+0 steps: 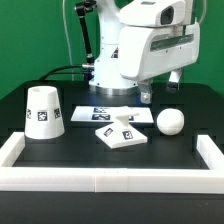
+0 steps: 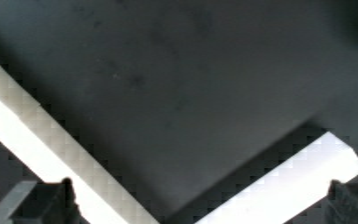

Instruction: Assemble lamp

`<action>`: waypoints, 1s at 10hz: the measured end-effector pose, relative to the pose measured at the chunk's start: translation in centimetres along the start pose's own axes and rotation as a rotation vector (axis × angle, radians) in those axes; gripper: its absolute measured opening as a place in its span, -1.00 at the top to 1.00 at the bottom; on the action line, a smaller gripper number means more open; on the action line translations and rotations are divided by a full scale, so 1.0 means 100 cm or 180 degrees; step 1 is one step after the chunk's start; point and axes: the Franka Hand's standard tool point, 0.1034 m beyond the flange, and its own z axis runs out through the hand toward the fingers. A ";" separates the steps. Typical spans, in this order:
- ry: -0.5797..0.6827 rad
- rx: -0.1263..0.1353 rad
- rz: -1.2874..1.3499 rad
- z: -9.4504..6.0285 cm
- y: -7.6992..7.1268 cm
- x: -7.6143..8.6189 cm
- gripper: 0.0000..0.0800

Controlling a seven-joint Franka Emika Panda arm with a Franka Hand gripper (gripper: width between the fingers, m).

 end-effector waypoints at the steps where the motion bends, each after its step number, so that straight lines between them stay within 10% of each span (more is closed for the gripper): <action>1: 0.0000 0.0001 0.0000 0.000 0.000 0.000 -0.75; 6: 0.0001 -0.0002 0.0004 0.000 0.000 0.000 -0.75; 10: 0.0046 -0.0072 0.0280 0.015 -0.010 -0.045 -0.75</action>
Offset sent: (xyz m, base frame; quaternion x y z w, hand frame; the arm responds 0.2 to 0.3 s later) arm 0.0000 0.0000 0.0000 0.0000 0.0000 0.0000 1.0000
